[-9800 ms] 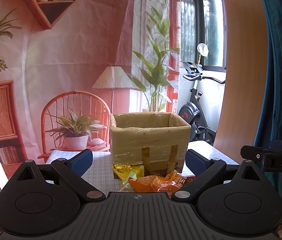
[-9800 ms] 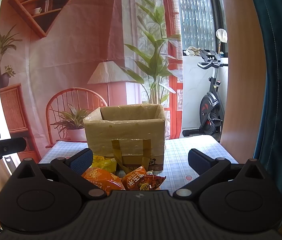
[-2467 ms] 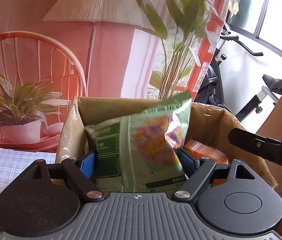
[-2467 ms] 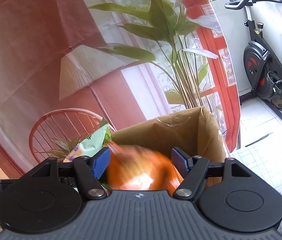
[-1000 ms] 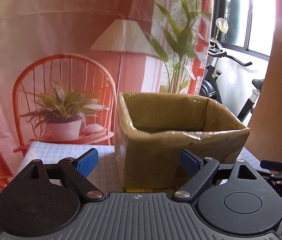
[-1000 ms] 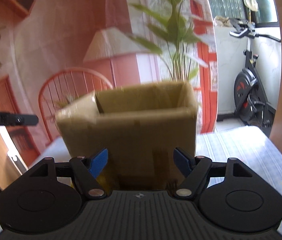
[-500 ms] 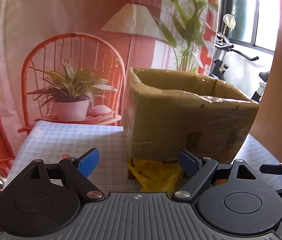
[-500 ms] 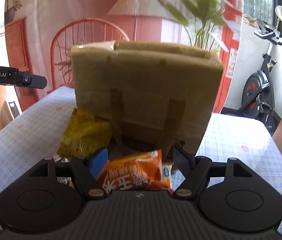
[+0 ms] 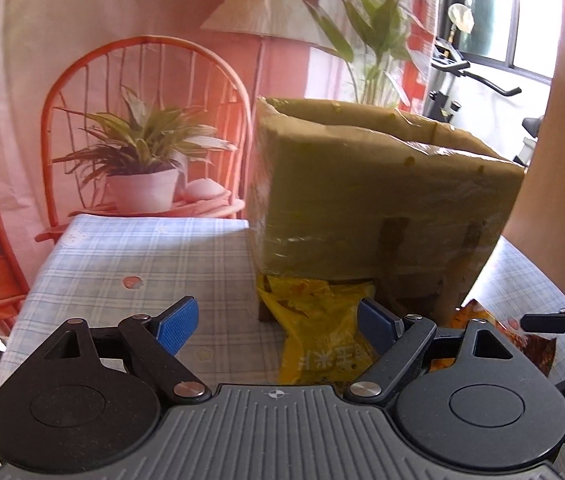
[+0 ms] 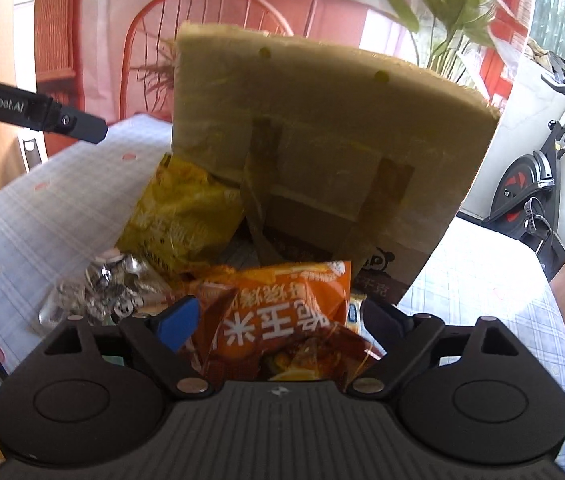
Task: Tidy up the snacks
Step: 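Grasp the yellow chip bag with the left tool while the right tool grasps an orange bag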
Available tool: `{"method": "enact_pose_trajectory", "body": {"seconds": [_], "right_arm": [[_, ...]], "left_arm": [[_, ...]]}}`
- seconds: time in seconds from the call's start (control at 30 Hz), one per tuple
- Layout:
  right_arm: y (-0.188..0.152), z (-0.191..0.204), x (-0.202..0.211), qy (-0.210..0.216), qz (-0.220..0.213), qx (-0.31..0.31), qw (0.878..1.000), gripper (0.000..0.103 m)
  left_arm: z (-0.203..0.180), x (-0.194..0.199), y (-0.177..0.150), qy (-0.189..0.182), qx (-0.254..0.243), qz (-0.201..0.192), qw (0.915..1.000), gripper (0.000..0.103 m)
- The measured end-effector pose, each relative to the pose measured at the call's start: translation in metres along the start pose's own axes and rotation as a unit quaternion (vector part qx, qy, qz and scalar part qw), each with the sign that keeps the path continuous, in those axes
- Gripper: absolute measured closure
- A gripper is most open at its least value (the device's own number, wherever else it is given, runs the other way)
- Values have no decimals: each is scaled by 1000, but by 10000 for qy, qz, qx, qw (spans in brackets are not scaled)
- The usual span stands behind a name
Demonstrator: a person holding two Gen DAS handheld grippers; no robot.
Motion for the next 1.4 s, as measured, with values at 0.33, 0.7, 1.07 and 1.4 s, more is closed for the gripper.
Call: {"method": "enact_pose_trajectory", "body": {"seconds": [0.33,0.7,1.07,1.4], "right_arm": [[-12,-1,-11,-120,132,131,9998,11],[-11,-12,-6,50,54,-86,9999,26],[-7,-16,2,207,-143,-404,9989,34],[0,-23,13,225,-391,-578,9973,35]], "left_arm": [[-8,-6,-8,-251,-125,125,9995,14],[-8,-13,-12,-299,-30,279,9992,14],[-13,-21,-12,-326,-133,395,9986,14],[-20,-63,-12,-529,-175,687,9961,14]]}}
Point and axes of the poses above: each gripper's, at about its wrist camera, not at the fingertips, and x roughly against the way its jaws point, z to its left, y to its top, the point moved 1 cm from there along -x, roughly the way its jaws point, and after that the axes turned 6 degrees about -x, right-handed, at the moved point
